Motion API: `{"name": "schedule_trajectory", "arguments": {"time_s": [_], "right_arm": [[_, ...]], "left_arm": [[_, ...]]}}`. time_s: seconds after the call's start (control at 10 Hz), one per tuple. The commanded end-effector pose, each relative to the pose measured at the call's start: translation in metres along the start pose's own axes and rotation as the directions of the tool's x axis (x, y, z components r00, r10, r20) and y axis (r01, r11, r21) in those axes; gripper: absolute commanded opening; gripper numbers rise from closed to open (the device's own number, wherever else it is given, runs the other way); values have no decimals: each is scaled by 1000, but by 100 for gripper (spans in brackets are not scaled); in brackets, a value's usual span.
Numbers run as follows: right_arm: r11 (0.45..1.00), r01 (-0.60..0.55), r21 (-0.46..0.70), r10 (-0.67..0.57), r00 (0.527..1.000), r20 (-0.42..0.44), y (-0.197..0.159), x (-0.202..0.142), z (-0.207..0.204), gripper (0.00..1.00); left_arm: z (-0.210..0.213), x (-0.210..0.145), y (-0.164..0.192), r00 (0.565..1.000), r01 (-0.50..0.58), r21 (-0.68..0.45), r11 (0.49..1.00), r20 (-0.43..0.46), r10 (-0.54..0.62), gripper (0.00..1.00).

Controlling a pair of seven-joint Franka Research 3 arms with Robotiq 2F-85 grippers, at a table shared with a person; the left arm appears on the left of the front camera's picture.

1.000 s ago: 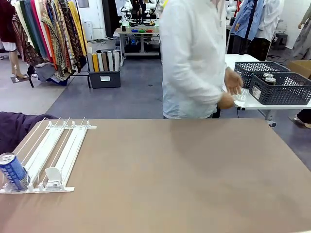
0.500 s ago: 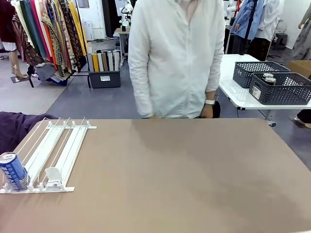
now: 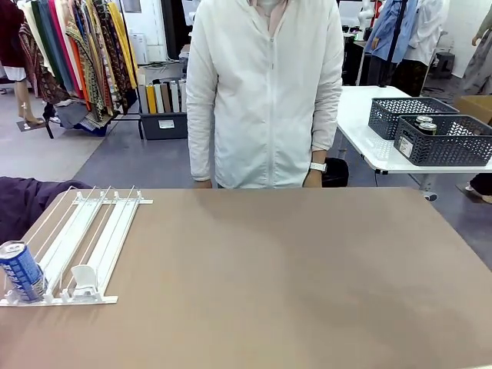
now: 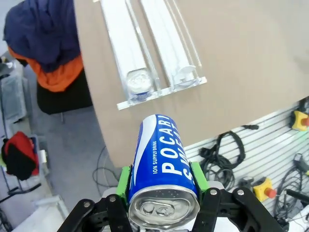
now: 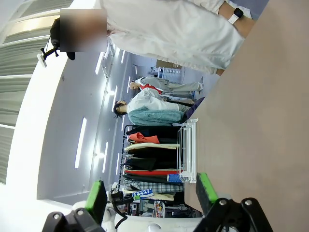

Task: Retrieve and store the cans from the dispenser.
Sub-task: Pick up one can from the Automatic Can Dispenser and place it in the middle of the table.

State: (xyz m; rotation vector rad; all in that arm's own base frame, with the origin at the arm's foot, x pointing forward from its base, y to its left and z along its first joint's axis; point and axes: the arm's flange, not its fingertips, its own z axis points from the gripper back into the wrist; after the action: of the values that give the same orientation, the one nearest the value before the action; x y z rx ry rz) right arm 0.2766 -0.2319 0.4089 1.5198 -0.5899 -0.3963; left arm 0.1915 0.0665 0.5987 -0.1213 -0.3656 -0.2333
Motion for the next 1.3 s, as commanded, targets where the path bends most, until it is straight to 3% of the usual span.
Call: {"name": "schedule_trajectory", "arguments": {"time_s": [0.0, 0.1, 0.2, 0.4, 0.6, 0.7, 0.8, 1.0, 1.2], "right_arm": [[1000, 5, -2, -5, 1000, -11, 4, -1, 2, 100], [1000, 5, -2, -5, 1000, -11, 4, -1, 2, 100], [1000, 5, -2, -5, 1000, -11, 4, -1, 2, 100], [1000, 5, -2, -5, 1000, -11, 4, -1, 2, 100], [1000, 5, -2, -5, 1000, -11, 4, -1, 2, 100], [1000, 5, -2, -5, 1000, -11, 4, -1, 2, 100], [1000, 5, -2, -5, 1000, -11, 4, -1, 2, 100], [1000, 5, -2, -5, 1000, -11, 4, -1, 2, 100], [1000, 5, -2, -5, 1000, -11, 4, -1, 2, 100]], "left_arm": [[-3, 47, -67, 998, -56, -178, 982, -19, 54, 0], [-9, 81, -119, 992, -122, -207, 971, -40, 116, 0], [-22, 105, -177, 998, -67, -172, 983, 8, 69, 0], [-67, 142, -291, 998, -36, -166, 985, -57, 27, 0], [-118, 160, -381, 989, 100, -67, 993, -102, -106, 0], [-142, 171, -417, 990, 110, 56, 992, -89, -105, 0], [-171, 181, -439, 976, 203, 94, 975, -103, -193, 0], [-218, 183, -443, 954, 291, 135, 947, -115, -277, 0], [-263, 193, -440, 937, 303, 98, 948, -213, -278, 0]]}}
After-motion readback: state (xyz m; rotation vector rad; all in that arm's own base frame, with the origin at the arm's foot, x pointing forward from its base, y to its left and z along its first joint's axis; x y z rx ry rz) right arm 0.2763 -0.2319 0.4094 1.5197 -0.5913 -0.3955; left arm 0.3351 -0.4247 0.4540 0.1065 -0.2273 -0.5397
